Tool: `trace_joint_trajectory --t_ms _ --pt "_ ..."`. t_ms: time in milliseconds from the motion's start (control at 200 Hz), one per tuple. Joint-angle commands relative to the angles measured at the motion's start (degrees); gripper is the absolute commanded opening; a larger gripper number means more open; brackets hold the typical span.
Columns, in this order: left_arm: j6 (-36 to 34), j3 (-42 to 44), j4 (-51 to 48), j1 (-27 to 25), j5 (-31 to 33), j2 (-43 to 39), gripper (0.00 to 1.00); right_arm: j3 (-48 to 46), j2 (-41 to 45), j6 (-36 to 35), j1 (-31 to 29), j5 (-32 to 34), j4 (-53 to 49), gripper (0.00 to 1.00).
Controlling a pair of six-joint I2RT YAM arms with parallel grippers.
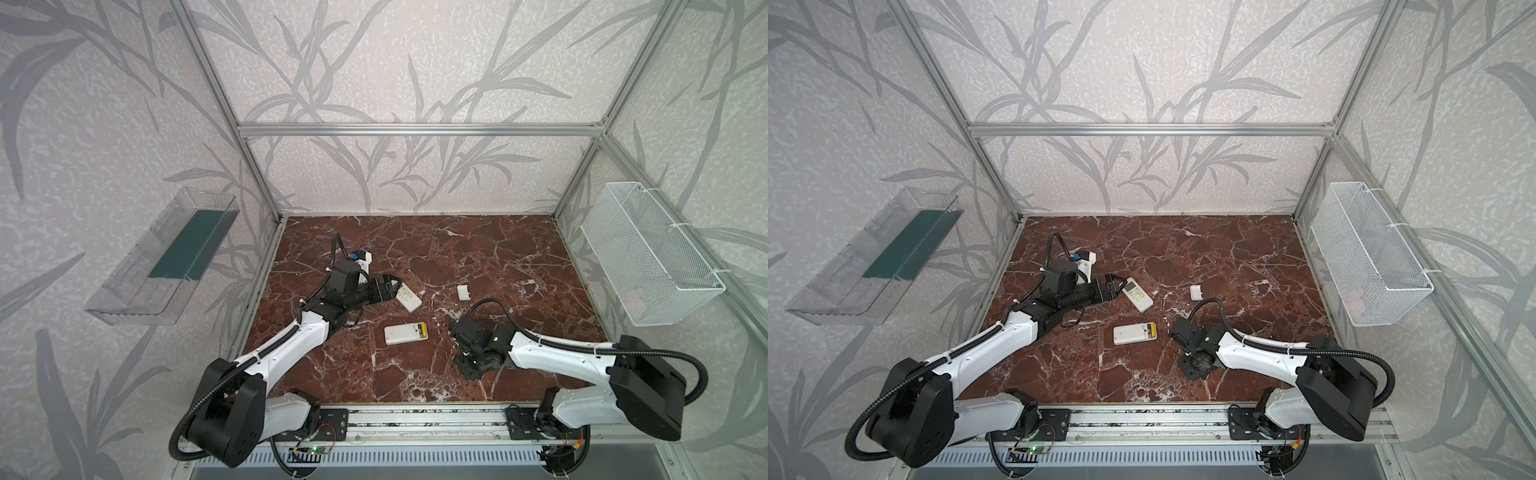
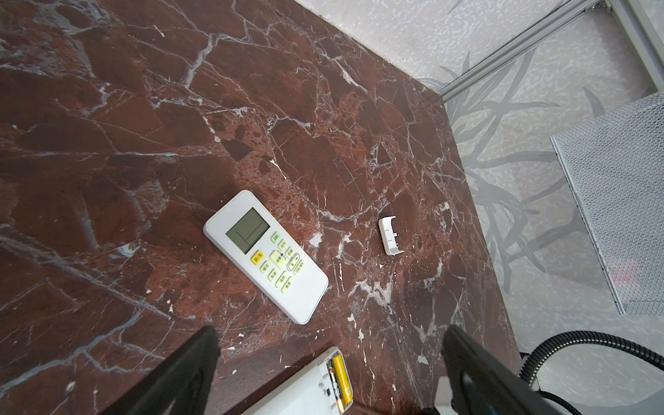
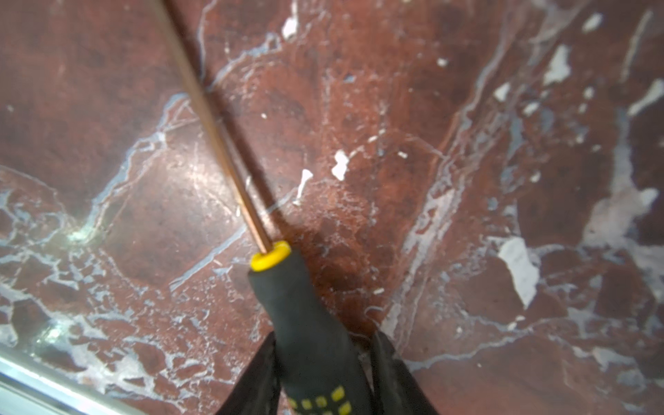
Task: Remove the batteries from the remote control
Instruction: 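Reach the right gripper to the yellow-and-black screwdriver and grasp its handle, then lift the screwdriver and move its tip toward the remote's battery compartment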
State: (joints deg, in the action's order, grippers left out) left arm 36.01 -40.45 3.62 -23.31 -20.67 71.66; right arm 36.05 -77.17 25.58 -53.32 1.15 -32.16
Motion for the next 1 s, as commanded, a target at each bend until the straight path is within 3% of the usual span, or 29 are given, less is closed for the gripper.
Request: trace_joint_trajectory --t_ms 0,210,465,710,995 --pt "0.1 -1.4 0.8 -0.3 0.1 -1.3 0.98 -1.7 1.5 2.2 -0.3 3.2 -2.0 0.38" --pt "0.3 -1.5 0.7 -0.3 0.1 -1.2 0.97 -2.0 3.4 2.5 -0.3 4.9 -1.8 0.29" --pt "-0.7 -2.1 -0.6 -0.3 -1.3 -0.4 0.99 -1.7 4.0 0.5 -0.2 3.6 1.7 0.0" --pt "0.8 -3.8 -1.4 -0.9 -3.2 0.9 0.98 2.8 8.0 -5.5 -0.3 4.3 5.2 0.0" --pt "4.2 -8.3 -1.9 -7.1 -1.6 4.1 0.93 12.0 6.8 -15.5 -0.3 4.7 7.8 0.0"
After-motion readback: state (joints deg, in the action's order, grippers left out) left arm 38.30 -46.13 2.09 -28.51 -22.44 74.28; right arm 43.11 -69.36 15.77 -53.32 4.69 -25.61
